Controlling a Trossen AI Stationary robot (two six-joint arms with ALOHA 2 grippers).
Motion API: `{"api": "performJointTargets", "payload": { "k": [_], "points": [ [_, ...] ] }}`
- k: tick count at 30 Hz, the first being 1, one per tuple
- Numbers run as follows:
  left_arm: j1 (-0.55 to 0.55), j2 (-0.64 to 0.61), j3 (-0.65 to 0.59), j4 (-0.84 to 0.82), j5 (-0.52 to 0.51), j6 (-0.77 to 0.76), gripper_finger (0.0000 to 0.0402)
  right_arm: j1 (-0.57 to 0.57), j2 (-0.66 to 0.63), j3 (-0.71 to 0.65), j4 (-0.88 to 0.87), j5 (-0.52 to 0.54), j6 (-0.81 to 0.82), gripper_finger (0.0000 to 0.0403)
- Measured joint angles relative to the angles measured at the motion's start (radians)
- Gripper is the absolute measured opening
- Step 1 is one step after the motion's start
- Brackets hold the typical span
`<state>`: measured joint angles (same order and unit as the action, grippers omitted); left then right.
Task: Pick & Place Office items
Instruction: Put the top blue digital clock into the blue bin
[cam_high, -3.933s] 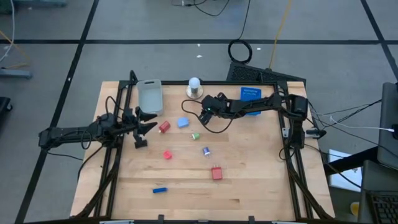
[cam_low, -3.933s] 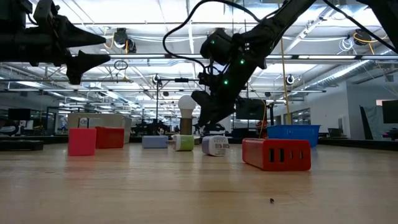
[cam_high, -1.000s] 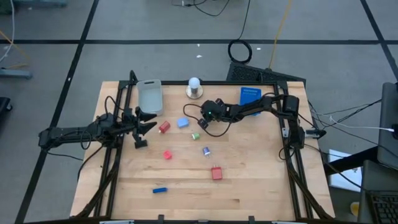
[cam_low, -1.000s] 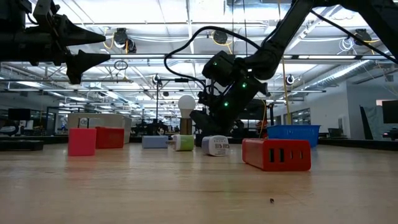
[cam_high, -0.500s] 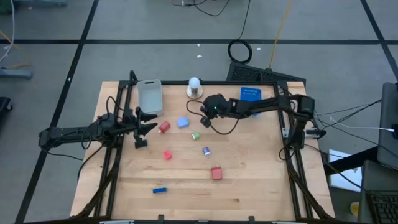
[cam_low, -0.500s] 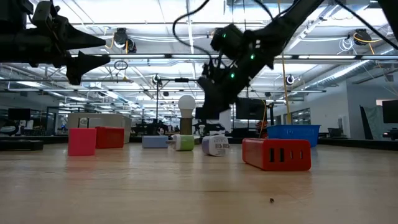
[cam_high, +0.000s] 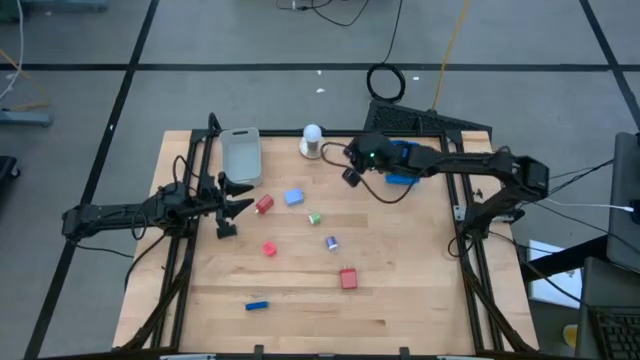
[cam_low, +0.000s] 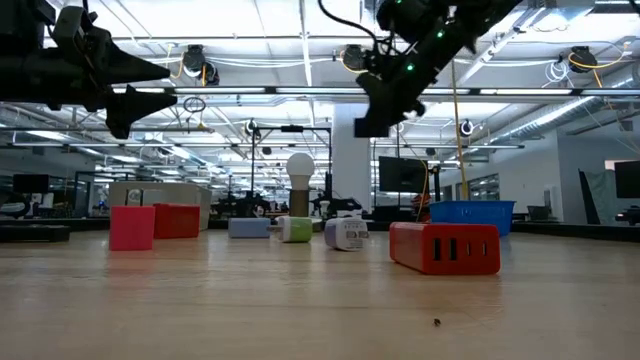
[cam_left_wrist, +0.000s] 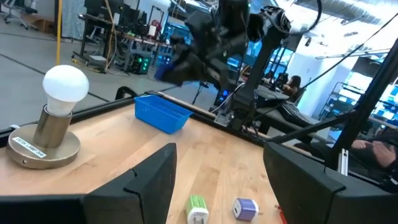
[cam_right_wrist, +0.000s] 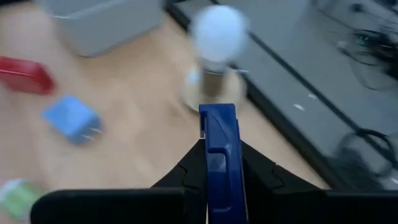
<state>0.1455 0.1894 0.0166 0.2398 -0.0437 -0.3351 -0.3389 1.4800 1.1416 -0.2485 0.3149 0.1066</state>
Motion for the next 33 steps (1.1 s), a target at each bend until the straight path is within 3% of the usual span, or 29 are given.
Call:
{"api": "performJointTargets", "payload": {
  "k": [8, 17, 28, 33],
  "points": [
    [0.0, 0.0, 0.0, -0.014, -0.001, 0.0, 0.0244, -0.09, -0.137, -0.006, -0.147, 0.106, -0.004, 0.0044],
    [0.0, 0.0, 0.0, -0.012, -0.004, -0.001, 0.0244, -0.233, -0.255, -0.197, -0.089, 0.097, 0.034, 0.0044],
    [0.0, 0.0, 0.0, -0.004, -0.011, -0.005, 0.0244, -0.435, -0.293, -0.448, 0.144, -0.102, 0.091, 0.0045],
    [0.0, 0.0, 0.0, -0.002, -0.011, -0.008, 0.0244, -0.481, -0.292, -0.531, 0.204, -0.112, 0.115, 0.0045]
  ]
}}
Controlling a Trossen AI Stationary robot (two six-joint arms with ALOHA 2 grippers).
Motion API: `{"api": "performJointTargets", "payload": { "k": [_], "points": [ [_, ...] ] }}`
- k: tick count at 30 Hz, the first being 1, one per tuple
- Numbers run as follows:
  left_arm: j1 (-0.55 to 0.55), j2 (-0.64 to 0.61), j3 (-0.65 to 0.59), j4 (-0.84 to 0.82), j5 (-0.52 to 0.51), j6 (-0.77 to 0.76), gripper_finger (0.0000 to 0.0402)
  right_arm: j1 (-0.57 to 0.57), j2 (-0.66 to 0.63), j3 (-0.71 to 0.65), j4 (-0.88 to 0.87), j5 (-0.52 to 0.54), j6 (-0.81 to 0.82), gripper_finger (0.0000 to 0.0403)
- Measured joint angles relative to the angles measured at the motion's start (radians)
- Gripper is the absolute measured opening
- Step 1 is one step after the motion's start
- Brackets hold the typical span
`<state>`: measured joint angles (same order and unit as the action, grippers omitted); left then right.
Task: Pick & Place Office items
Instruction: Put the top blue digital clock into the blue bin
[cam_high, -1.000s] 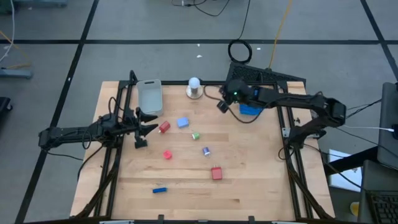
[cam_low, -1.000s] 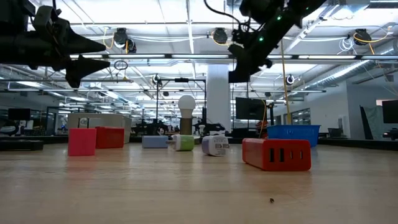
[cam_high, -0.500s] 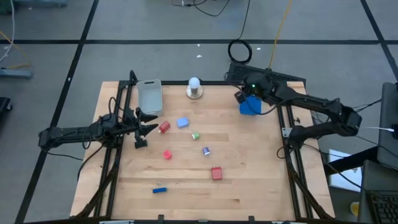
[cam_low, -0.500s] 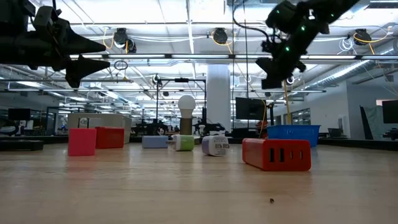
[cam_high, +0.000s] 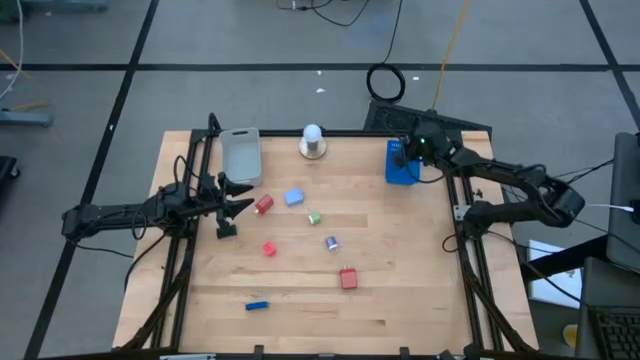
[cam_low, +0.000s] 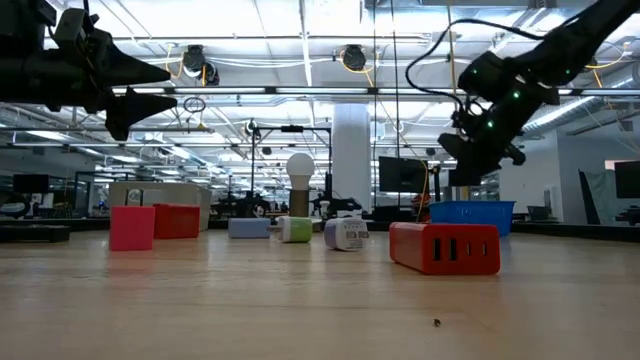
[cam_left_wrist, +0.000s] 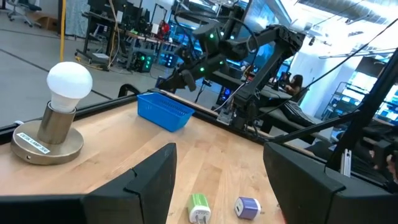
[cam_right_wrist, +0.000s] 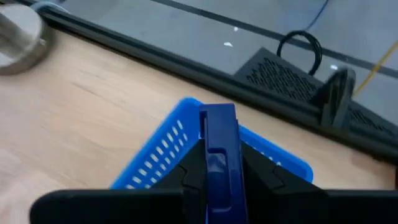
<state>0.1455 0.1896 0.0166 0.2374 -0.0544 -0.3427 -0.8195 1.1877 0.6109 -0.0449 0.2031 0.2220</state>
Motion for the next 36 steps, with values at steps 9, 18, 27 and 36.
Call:
{"api": "performJointTargets", "payload": {
  "k": [9, 18, 27, 36],
  "points": [
    [0.0, 0.0, 0.0, 0.0, 0.0, -0.003, 0.0244, -0.019, 0.0, -0.107, 0.156, -0.076, 0.051, 0.0045],
    [0.0, 0.0, 0.0, 0.0, 0.0, -0.003, 0.0244, -0.019, 0.0, -0.153, 0.206, -0.075, 0.057, 0.0045],
    [0.0, 0.0, 0.0, 0.0, 0.0, -0.027, 0.0244, -0.019, 0.0, -0.154, 0.214, -0.075, 0.057, 0.0045],
    [0.0, 0.0, 0.0, 0.0, 0.0, -0.029, 0.0244, -0.019, 0.0, -0.154, 0.214, -0.077, 0.051, 0.0095]
  ]
}}
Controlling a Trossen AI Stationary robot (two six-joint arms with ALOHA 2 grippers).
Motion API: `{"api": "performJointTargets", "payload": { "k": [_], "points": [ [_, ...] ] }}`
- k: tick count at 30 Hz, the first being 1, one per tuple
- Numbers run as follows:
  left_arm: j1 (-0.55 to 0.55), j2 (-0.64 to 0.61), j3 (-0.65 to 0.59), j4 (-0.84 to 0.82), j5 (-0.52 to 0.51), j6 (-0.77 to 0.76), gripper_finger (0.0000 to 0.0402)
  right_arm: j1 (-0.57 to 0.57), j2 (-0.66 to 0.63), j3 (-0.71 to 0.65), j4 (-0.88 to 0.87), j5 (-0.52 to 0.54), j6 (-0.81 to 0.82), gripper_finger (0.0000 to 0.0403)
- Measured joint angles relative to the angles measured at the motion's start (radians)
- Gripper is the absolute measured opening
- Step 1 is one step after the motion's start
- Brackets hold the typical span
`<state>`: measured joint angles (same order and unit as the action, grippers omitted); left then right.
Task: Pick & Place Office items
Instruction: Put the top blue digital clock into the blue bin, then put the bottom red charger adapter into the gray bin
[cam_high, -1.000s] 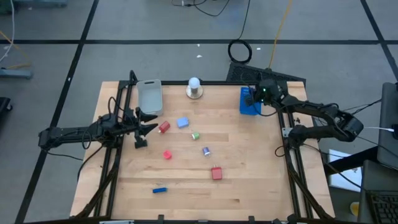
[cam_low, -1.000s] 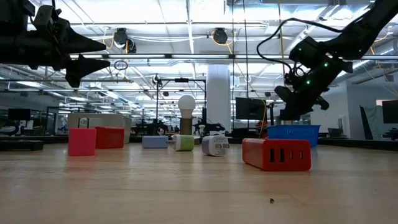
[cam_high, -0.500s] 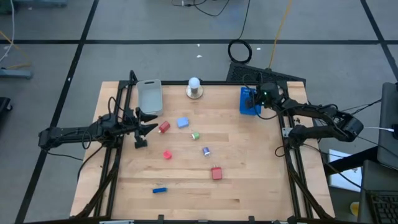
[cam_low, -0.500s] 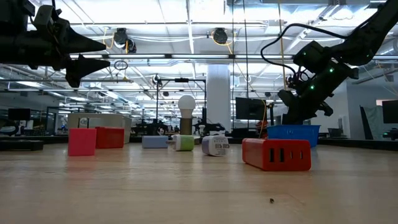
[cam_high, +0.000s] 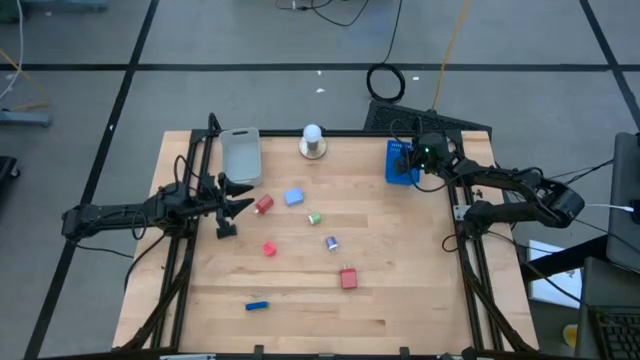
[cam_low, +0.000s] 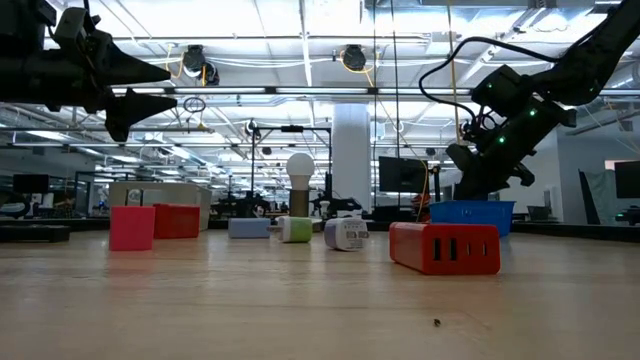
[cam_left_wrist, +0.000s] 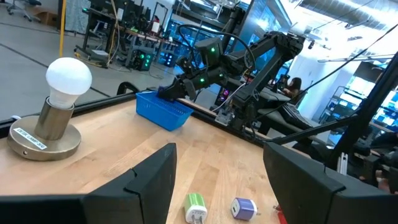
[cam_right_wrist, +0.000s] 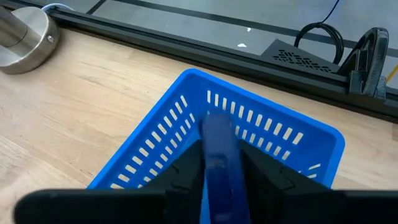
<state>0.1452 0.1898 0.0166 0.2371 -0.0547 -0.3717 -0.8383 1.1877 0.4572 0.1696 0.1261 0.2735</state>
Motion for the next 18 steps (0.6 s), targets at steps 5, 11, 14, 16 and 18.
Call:
{"api": "performJointTargets", "payload": {
  "k": [5, 11, 14, 16, 18],
  "points": [
    [0.0, 0.0, 0.0, 0.0, 0.001, 0.0, 0.0244, 0.0, 0.0, 0.0, 0.0, 0.0, -0.005, 0.0134],
    [0.0, 0.0, 0.0, -0.001, 0.002, 0.005, 0.0244, 0.003, 0.0, 0.0, 0.006, -0.001, 0.003, 0.0161],
    [0.0, 0.0, 0.0, -0.001, 0.004, 0.007, 0.0244, 0.018, 0.0, 0.0, 0.035, -0.01, 0.01, 0.0164],
    [0.0, 0.0, 0.0, -0.001, 0.024, 0.007, 0.0244, 0.031, 0.0, 0.0, 0.069, -0.037, 0.011, 0.0163],
    [0.0, 0.0, 0.0, -0.001, 0.056, 0.01, 0.0244, 0.046, 0.0, 0.0, 0.108, -0.058, 0.014, 0.0161]
  ]
}}
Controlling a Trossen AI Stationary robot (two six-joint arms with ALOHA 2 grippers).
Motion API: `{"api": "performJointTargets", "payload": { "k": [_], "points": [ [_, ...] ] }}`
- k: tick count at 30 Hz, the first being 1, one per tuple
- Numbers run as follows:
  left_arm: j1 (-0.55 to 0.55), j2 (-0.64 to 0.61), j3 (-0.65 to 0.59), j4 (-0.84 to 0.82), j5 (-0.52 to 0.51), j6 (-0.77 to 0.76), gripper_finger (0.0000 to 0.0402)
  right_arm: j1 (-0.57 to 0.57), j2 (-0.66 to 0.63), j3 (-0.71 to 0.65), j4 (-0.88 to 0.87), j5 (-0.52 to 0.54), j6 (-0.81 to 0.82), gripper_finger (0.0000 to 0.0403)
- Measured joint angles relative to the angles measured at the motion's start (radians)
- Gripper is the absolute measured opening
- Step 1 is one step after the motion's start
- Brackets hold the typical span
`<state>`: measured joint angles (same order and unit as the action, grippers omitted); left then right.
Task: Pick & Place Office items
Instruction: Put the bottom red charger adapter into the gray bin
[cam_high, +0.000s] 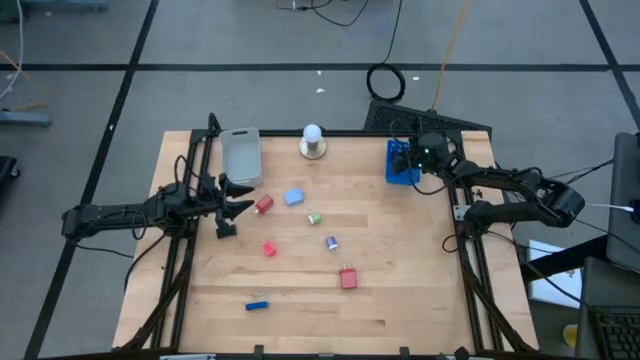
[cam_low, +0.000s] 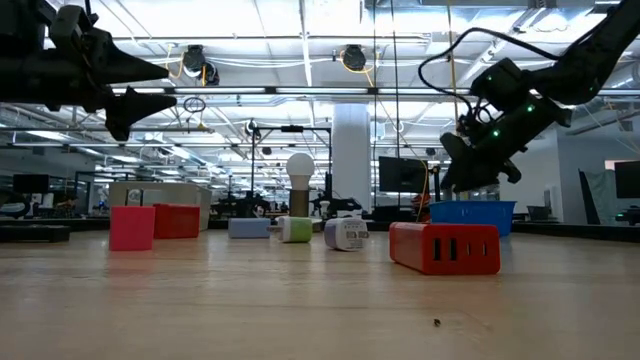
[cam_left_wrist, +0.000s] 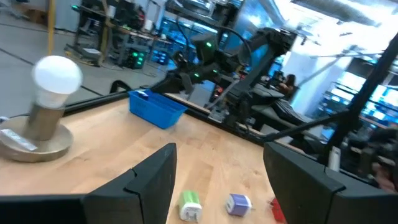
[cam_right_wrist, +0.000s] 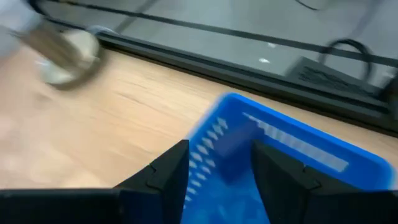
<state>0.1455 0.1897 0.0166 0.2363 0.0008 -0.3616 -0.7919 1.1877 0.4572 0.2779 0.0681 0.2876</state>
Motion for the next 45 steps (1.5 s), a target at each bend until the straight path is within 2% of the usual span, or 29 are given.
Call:
{"api": "performJointTargets", "payload": {
  "k": [4, 10, 20, 25, 29, 34, 45],
  "points": [
    [0.0, 0.0, 0.0, 0.0, 0.047, 0.0, 0.0244, 0.034, -0.001, 0.0, 0.063, -0.021, 0.0, 0.016],
    [0.0, 0.0, 0.0, 0.0, 0.054, -0.003, 0.0244, 0.09, -0.047, 0.0, 0.083, -0.021, -0.006, 0.016],
    [0.0, 0.0, 0.0, 0.001, 0.051, -0.002, 0.0244, 0.211, -0.3, 0.001, 0.085, -0.018, -0.052, 0.016],
    [0.0, 0.0, 0.0, 0.001, 0.051, -0.004, 0.0244, 0.296, -0.378, 0.001, 0.088, -0.018, -0.057, 0.016],
    [0.0, 0.0, 0.0, 0.001, 0.051, -0.004, 0.0244, 0.374, -0.393, 0.001, 0.099, -0.025, -0.074, 0.016],
    [0.0, 0.0, 0.0, 0.001, 0.069, 0.007, 0.0244, 0.454, -0.392, 0.001, 0.135, -0.125, -0.123, 0.016],
    [0.0, 0.0, 0.0, 0.001, 0.153, 0.019, 0.0244, 0.582, -0.392, 0.001, 0.2, -0.119, -0.138, 0.016]
  ]
}}
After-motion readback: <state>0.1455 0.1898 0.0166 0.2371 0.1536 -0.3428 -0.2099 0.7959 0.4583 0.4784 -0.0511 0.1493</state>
